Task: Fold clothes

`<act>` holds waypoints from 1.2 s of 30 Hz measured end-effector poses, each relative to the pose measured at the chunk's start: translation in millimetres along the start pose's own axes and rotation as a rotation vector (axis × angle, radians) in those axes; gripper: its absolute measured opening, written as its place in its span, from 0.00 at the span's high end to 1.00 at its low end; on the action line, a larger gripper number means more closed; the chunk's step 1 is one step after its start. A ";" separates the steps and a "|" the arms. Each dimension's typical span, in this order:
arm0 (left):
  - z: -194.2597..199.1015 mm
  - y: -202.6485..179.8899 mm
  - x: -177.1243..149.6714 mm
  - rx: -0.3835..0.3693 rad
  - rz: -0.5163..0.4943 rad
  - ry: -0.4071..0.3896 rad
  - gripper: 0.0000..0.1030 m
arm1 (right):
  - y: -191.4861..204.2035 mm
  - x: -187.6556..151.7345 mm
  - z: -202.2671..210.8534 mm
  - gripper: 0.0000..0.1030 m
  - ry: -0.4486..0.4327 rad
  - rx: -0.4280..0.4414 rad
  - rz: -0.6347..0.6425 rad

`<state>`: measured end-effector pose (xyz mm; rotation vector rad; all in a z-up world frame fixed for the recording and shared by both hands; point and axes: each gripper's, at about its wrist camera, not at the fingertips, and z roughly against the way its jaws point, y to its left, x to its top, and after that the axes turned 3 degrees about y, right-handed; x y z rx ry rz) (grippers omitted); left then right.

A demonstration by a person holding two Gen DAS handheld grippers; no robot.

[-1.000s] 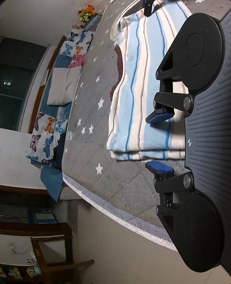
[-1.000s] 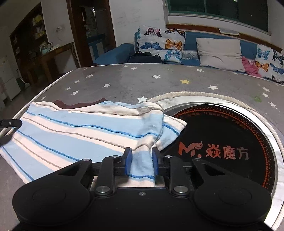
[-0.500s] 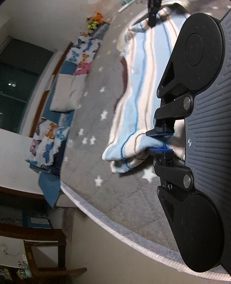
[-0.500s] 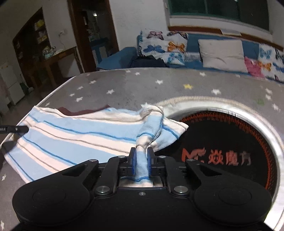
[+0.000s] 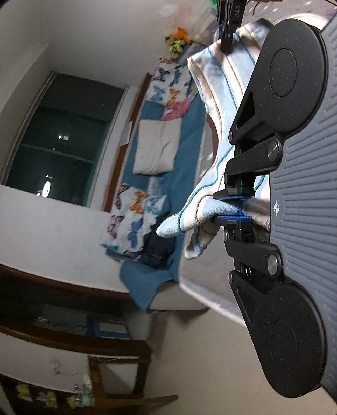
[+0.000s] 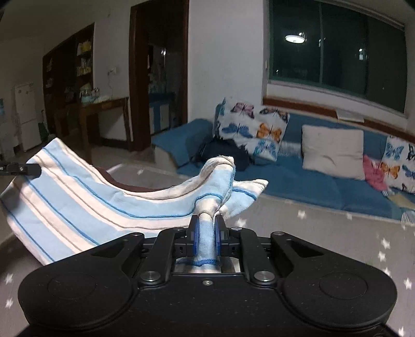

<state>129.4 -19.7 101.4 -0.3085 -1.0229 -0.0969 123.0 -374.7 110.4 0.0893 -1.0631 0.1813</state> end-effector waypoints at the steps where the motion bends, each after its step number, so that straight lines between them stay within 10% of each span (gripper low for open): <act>1: -4.5 -0.5 4.0 0.008 -0.001 -0.005 0.89 | -2.4 2.9 -7.4 0.87 0.003 -0.003 0.000; 16: -98.1 19.3 -23.5 0.153 -0.023 0.163 0.79 | -24.9 -49.6 -128.4 0.75 0.257 -0.110 -0.006; 36: -49.0 10.9 -55.2 0.170 -0.121 0.170 0.75 | -0.8 -72.0 -83.9 0.69 0.255 -0.033 -0.029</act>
